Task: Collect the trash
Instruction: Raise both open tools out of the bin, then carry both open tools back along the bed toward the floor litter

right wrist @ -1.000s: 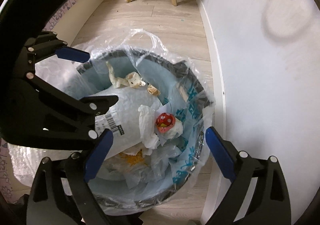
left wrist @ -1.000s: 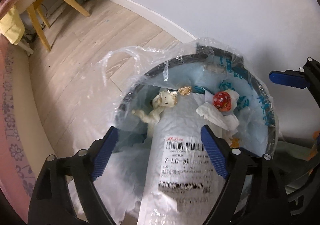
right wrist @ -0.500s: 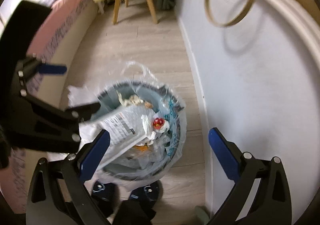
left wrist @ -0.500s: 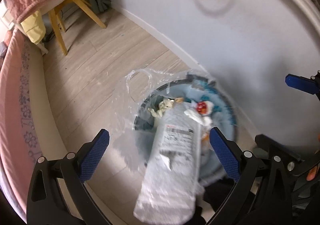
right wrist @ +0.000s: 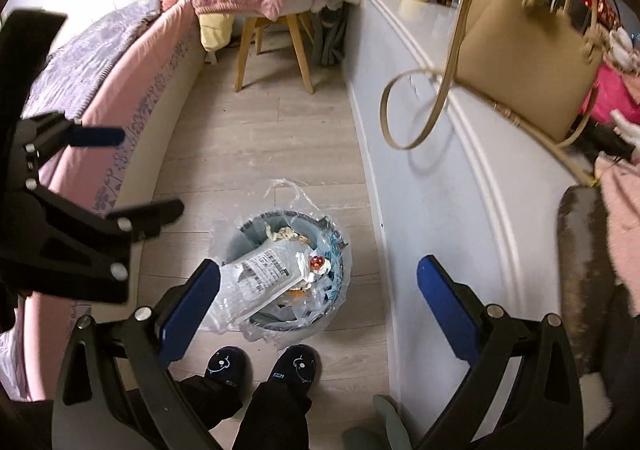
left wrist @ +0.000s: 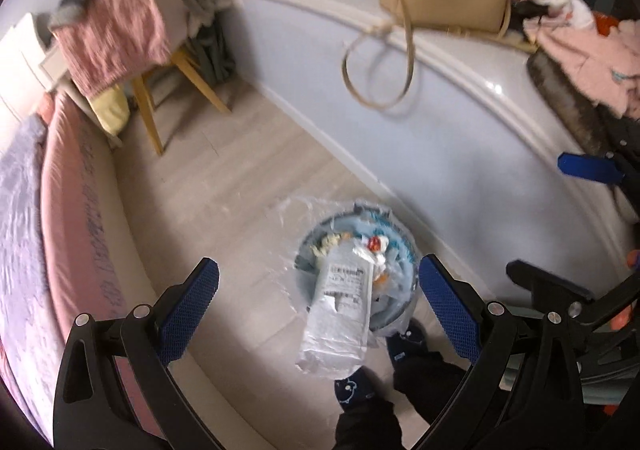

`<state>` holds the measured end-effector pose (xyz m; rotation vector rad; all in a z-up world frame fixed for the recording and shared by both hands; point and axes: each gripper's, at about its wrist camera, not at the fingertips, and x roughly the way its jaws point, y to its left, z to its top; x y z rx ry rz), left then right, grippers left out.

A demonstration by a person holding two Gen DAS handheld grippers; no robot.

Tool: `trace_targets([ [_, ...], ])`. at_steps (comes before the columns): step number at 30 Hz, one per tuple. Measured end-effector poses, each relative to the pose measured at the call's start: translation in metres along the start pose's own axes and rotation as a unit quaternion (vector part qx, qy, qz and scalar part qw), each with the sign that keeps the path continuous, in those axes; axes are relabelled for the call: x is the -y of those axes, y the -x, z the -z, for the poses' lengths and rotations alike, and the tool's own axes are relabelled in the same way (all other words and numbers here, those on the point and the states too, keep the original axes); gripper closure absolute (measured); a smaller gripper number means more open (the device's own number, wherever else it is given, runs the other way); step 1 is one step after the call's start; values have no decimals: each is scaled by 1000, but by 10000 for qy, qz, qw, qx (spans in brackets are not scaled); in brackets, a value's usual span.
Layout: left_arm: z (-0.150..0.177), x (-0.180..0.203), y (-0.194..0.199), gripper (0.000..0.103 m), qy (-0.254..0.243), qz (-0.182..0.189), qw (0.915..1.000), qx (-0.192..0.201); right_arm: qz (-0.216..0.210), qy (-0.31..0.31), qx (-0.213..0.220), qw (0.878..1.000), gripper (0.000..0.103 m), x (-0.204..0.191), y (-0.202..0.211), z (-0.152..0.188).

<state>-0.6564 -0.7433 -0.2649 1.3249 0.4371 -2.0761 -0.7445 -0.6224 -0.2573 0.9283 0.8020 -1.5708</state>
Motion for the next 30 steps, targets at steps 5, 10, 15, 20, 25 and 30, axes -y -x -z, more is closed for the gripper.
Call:
trace_targets([
  [5, -15, -5, 56, 6, -67, -42, 9997, 237, 9, 6, 260, 9997, 7, -6, 47, -18],
  [10, -26, -6, 95, 6, -145, -250, 9980, 557, 0, 68, 613, 9981, 7, -10, 77, -34],
  [15, -29, -9, 113, 6, 219, -184, 9975, 653, -10, 105, 649, 9978, 7, -11, 89, -38],
  [20, -28, -7, 116, 6, 490, -133, 9970, 592, -30, 209, 558, 9982, 7, -6, 96, -36],
  [25, -24, 2, 113, 6, 553, -280, 9969, 478, -59, 340, 471, 9983, 7, 0, 92, -35],
  [30, -16, 5, 113, 6, 965, -438, 9939, 310, -231, 477, 363, 9979, 7, 4, 84, -31],
])
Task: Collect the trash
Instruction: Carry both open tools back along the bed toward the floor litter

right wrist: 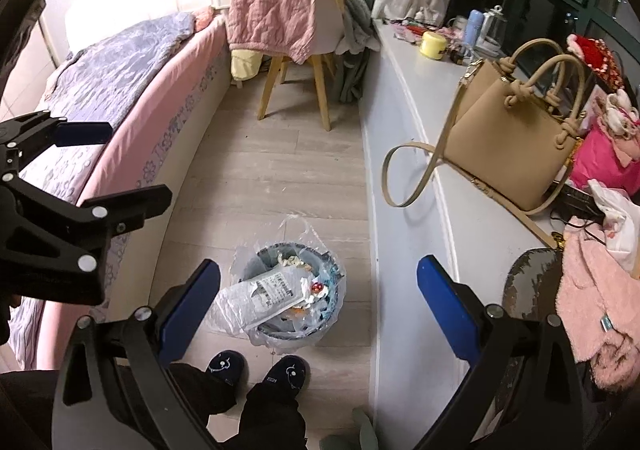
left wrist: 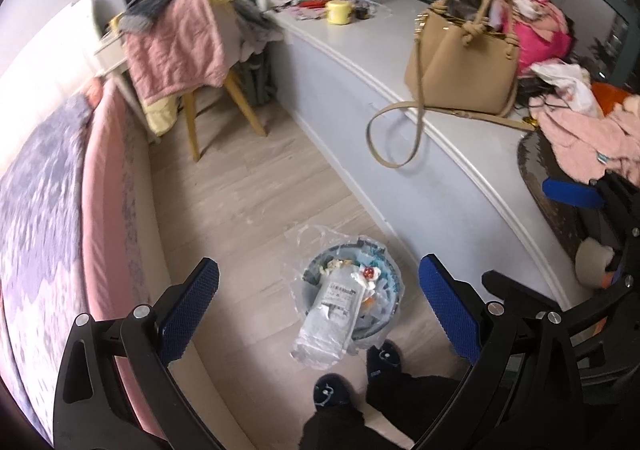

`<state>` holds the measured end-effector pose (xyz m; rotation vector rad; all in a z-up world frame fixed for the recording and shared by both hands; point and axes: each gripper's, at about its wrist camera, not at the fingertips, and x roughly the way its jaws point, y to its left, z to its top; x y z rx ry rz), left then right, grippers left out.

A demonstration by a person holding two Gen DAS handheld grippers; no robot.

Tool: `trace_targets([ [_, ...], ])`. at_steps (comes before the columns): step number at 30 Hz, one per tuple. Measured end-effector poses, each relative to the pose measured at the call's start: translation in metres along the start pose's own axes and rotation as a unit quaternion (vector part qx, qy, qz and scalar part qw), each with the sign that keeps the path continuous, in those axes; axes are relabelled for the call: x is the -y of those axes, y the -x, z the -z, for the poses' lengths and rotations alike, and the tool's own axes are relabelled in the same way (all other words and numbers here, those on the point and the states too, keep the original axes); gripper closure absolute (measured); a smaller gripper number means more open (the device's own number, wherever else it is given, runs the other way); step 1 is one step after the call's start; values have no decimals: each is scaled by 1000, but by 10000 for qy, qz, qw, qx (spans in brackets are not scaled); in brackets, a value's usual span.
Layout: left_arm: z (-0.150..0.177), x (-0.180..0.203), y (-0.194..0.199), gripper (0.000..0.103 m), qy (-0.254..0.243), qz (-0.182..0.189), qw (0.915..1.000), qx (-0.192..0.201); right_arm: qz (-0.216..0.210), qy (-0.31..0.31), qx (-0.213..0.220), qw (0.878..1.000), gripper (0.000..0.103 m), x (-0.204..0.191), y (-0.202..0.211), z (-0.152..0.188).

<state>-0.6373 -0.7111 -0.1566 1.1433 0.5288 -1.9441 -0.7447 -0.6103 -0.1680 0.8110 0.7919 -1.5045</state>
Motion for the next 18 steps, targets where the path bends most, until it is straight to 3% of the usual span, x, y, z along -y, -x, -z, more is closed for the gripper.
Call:
trace_targets([
  [5, 17, -1, 5, 6, 511, -158, 9984, -160, -373, 101, -212, 9990, 7, -2, -9, 6],
  [18, 83, -22, 38, 6, 1242, -606, 9904, -81, -665, 1229, -207, 9900, 7, -60, 0, 27],
])
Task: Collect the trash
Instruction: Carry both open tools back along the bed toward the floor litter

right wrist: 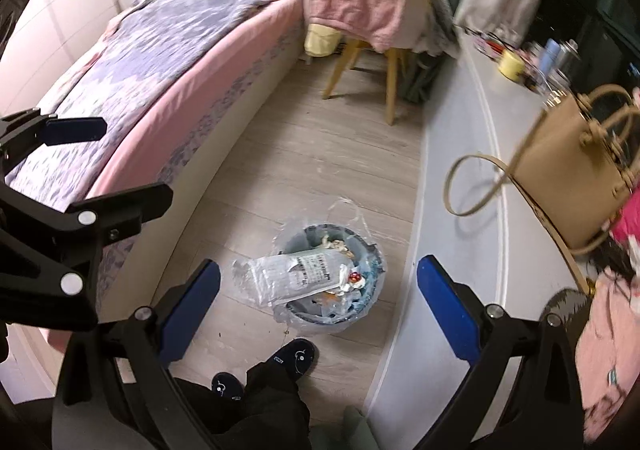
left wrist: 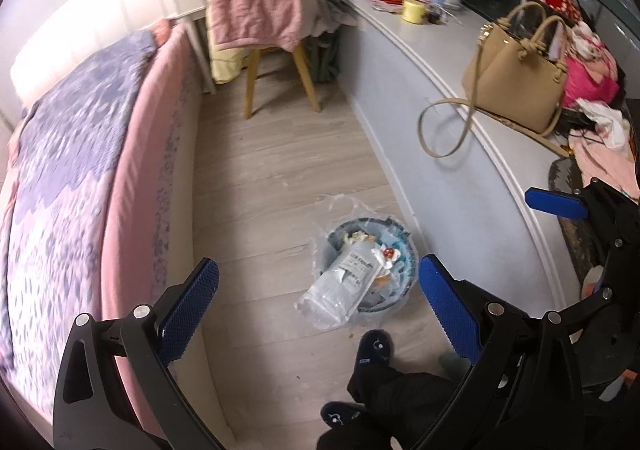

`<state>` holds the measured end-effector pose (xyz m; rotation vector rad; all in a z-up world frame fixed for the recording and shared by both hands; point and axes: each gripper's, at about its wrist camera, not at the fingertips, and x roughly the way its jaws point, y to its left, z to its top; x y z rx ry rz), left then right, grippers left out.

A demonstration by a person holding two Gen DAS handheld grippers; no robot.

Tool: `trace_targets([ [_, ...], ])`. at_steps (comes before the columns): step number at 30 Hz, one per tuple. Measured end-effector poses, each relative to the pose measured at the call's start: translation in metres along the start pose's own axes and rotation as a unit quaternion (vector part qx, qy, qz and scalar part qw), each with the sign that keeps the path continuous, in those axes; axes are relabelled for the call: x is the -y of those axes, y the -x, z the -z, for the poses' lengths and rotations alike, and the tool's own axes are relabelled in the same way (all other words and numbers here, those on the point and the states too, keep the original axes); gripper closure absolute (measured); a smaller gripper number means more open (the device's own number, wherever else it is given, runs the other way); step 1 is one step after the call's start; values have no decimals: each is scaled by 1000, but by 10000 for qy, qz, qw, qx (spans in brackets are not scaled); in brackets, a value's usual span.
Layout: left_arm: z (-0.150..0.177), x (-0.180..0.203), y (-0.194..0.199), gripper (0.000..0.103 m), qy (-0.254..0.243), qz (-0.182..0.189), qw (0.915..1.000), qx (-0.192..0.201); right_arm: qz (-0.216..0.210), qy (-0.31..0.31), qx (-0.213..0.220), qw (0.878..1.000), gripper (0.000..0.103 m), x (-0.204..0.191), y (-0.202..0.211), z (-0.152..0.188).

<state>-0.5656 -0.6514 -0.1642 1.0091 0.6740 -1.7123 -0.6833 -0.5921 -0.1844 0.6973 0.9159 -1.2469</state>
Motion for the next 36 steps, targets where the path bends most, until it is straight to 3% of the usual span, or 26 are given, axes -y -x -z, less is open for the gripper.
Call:
trace_targets([
  [9, 82, -53, 47, 6, 1055, -423, 9934, 151, -252, 1106, 46, 9935, 7, -86, 19, 16],
  [15, 147, -105, 89, 6, 2091, -973, 9729, 139, -655, 1745, 139, 9824, 7, -151, 31, 21],
  [19, 193, -136, 121, 6, 2814, -1403, 9491, 167, -1190, 2318, 218, 9652, 7, -201, 39, 23],
  [20, 205, -142, 128, 6, 3019, -1560, 9403, 172, -1375, 2566, 226, 9564, 7, -219, 40, 26],
  [23, 242, -160, 152, 6, 3700, -2279, 9003, 237, -1700, 3076, 192, 9360, 7, -253, 41, 31],
  [24, 252, -164, 159, 6, 3916, -2424, 8873, 240, -1858, 3309, 161, 9251, 7, -267, 41, 34],
  [25, 266, -170, 168, 6, 4202, -2629, 8682, 243, -2028, 3543, 141, 9128, 7, -282, 41, 37],
  [26, 275, -173, 173, 6, 4386, -2747, 8554, 232, -2134, 3675, 136, 9051, 7, -291, 42, 38],
  [27, 286, -176, 180, 6, 4590, -2878, 8403, 191, -2369, 3975, 130, 8864, 7, -309, 44, 42],
  [29, 304, -181, 192, 6, 4935, -3053, 8143, 98, -2593, 4280, 111, 8657, 7, -325, 48, 47],
  [31, 326, -182, 206, 6, 5309, -3113, 7882, 70, -2908, 4727, 124, 8318, 7, -349, 57, 59],
  [32, 335, -181, 211, 6, 5413, -3146, 7797, 38, -3094, 5008, 140, 8083, 7, -362, 63, 66],
  [35, 359, -170, 233, 6, 5658, -3465, 7482, 16, -3357, 5501, 206, 7644, 7, -388, 75, 84],
  [36, 369, -166, 243, 6, 5759, -3603, 7338, 39, -3412, 5769, 212, 7418, 7, -404, 80, 95],
])
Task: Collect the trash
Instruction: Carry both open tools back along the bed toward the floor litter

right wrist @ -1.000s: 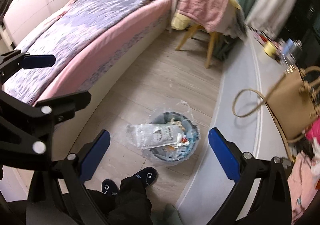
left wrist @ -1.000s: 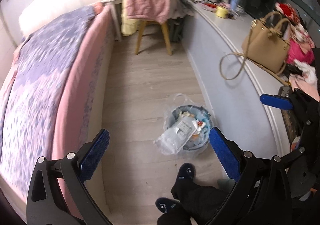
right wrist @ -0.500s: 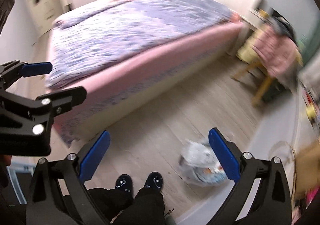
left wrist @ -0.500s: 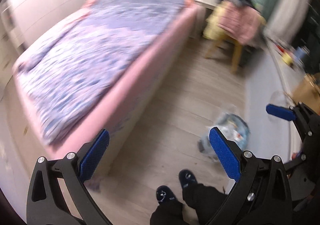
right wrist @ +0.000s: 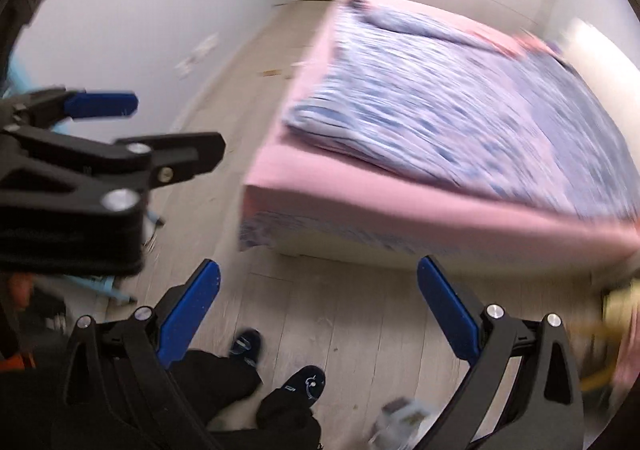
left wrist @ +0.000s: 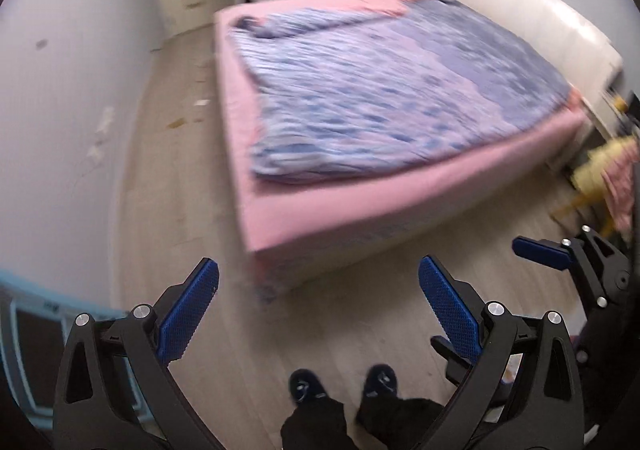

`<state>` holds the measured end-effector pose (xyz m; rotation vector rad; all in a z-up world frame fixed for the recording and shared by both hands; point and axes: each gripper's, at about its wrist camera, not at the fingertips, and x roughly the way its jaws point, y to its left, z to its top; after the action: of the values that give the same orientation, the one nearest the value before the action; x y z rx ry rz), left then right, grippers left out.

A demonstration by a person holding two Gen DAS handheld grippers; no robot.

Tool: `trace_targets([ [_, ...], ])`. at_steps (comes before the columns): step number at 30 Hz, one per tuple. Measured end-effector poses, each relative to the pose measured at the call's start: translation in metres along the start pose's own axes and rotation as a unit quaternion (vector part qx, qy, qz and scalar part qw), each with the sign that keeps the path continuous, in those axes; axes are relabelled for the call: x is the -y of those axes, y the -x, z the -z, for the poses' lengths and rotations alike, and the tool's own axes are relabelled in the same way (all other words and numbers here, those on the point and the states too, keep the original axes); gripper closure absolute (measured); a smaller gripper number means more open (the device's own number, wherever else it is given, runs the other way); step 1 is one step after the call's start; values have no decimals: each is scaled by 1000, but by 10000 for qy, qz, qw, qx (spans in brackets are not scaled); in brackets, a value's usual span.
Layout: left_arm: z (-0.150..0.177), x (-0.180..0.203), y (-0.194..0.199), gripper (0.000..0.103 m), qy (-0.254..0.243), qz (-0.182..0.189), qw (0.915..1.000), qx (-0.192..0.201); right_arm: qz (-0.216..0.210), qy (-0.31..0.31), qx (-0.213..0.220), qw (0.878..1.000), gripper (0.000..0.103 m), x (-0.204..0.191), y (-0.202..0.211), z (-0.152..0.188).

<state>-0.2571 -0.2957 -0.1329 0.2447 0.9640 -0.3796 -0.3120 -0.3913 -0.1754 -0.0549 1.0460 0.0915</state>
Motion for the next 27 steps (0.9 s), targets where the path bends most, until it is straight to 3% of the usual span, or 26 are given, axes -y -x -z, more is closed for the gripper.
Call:
trace_targets([
  [6, 10, -85, 9, 6, 1007, -650, 9928, 8, -639, 722, 32, 9953, 7, -59, -24, -56],
  [11, 16, -161, 3, 6, 1394, -935, 9858, -3, -844, 1092, 180, 9903, 7, -113, -53, -111],
  [16, 8, -252, -7, 6, 1894, -753, 9790, -9, -889, 1220, 205, 9883, 7, -161, -76, -155],
  [21, -15, -326, -15, 6, 1788, -826, 9804, 63, -891, 1360, 186, 9865, 7, -205, -103, -207],
  [27, -56, -398, -49, 6, 2212, -597, 9734, -70, -796, 1288, 213, 9882, 7, -222, -134, -266],
])
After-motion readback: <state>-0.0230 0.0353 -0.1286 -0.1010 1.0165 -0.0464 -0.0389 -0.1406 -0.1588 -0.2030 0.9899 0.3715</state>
